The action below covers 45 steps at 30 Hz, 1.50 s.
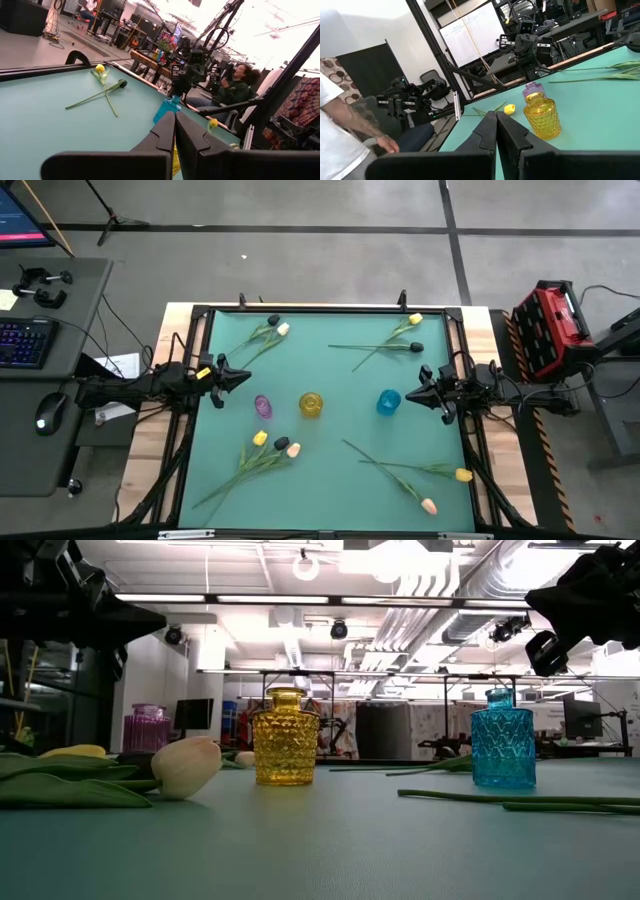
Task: Sort flowers into vase by color
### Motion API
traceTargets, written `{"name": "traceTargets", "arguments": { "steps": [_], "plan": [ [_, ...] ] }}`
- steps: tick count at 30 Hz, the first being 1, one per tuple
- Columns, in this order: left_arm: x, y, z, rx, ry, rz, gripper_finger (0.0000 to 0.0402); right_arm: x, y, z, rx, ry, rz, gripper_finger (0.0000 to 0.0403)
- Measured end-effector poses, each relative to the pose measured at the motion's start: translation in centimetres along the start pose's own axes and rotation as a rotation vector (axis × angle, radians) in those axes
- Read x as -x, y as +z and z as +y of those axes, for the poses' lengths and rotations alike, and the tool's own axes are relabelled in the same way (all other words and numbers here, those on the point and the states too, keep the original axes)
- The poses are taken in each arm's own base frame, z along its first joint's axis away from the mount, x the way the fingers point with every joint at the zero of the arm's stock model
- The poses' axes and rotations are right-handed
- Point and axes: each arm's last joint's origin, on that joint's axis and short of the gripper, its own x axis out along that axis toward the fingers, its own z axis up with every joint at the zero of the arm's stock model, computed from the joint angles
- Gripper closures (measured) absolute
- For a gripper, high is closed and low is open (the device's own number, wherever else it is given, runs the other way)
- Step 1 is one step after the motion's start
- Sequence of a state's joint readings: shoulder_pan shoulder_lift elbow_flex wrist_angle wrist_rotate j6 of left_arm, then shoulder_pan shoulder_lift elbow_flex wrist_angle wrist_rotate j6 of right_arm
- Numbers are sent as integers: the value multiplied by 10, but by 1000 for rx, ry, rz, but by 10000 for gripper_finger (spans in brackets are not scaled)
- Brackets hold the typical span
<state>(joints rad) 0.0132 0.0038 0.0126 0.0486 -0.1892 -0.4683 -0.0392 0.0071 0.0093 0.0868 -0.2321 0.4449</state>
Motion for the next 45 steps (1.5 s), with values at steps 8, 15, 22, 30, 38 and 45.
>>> {"name": "traceTargets", "arguments": {
  "steps": [8, 15, 22, 30, 38, 45],
  "plan": [
    [0, 0, 0, 0, 0, 0, 401, 0, 0, 0, 0, 0, 0, 402],
    [0, 0, 0, 0, 0, 0, 401, 0, 0, 0, 0, -1, 0, 402],
    [0, 0, 0, 0, 0, 0, 401, 0, 0, 0, 0, -1, -1, 402],
    [0, 0, 0, 0, 0, 0, 401, 0, 0, 0, 0, -4, -2, 402],
    [0, 0, 0, 0, 0, 0, 401, 0, 0, 0, 0, -4, -2, 402],
    [0, 0, 1, 0, 20, -11, 401, 0, 0, 0, 0, -3, -2, 402]
  ]
}}
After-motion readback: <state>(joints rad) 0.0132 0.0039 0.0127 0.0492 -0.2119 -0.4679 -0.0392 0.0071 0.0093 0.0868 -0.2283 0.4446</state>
